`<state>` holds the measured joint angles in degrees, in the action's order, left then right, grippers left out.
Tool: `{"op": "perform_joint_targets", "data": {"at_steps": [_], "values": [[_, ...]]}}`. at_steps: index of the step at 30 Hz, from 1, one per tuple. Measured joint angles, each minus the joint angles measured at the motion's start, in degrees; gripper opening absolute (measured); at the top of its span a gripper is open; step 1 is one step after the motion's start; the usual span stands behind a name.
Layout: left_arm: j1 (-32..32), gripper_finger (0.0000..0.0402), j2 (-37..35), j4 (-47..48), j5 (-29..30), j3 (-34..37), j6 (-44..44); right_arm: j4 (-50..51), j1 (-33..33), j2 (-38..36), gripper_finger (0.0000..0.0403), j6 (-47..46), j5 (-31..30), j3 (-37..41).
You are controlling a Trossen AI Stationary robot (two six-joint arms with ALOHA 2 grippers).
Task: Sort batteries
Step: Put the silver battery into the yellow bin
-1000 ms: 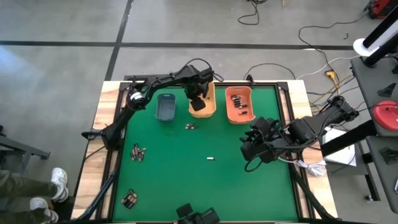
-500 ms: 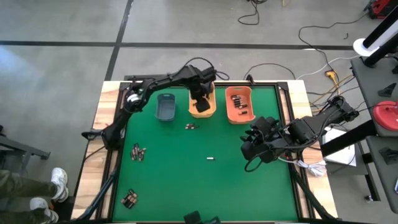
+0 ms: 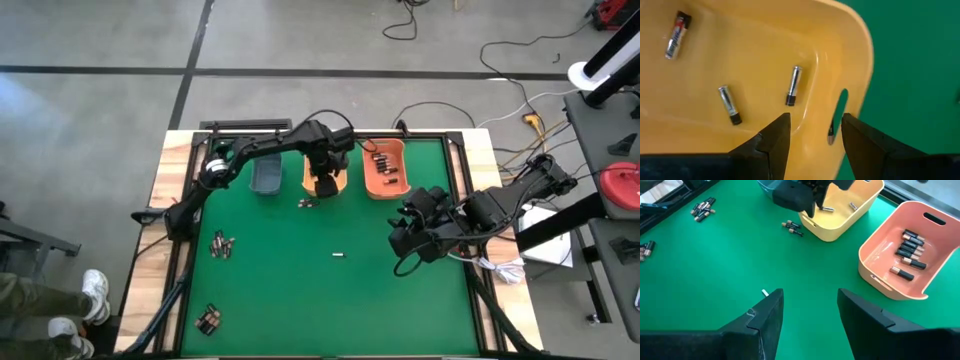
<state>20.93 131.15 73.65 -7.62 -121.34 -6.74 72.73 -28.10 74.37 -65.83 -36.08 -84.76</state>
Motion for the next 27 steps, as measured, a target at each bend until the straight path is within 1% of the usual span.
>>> {"op": "perform_joint_targets", "data": {"at_steps": [7, 11, 13, 14, 16, 20, 23, 25, 27], "values": [[0.1, 0.0156, -1.8, 1.8, 0.7, 0.0, 0.6, 0.7, 0.0, 0.0, 0.0180, 1.9, -0.2, 0.0], [-0.7, 0.0156, -3.1, 1.9, 0.7, 0.0, 2.9, -0.4, 0.0, 1.1, 0.0188, 4.3, -4.7, 1.5], [-1.6, 0.0156, -4.3, 2.6, -0.2, 0.0, 4.0, -1.9, 0.0, 2.5, 0.0191, 7.2, -4.7, 2.7], [-2.1, 0.0156, -5.1, 3.2, -1.6, 0.1, 4.7, -3.0, 0.0, 3.2, 0.0193, 8.9, -4.7, 3.5], [-3.3, 0.0156, -7.2, 3.9, -2.9, 0.2, 5.6, -6.9, 0.0, 4.7, 0.0195, 13.2, -4.6, 5.7], [-6.1, 0.0156, -13.0, 2.8, -2.5, 3.2, 7.8, -17.2, 0.5, 7.4, 0.0196, 21.3, -4.0, 11.8], [-8.3, 0.0156, -19.6, -0.2, -2.4, 9.3, 9.7, -27.1, 1.9, 9.1, 0.0196, 23.4, -3.5, 16.6], [-9.7, 0.0156, -24.8, -3.0, -2.5, 15.0, 10.6, -34.6, 3.3, 10.3, 0.0196, 26.1, -0.2, 19.3], [-11.3, 0.0156, -29.9, -6.1, -2.4, 21.6, 10.8, -42.4, 4.9, 12.0, 0.0196, 30.0, 4.7, 21.8]]}}
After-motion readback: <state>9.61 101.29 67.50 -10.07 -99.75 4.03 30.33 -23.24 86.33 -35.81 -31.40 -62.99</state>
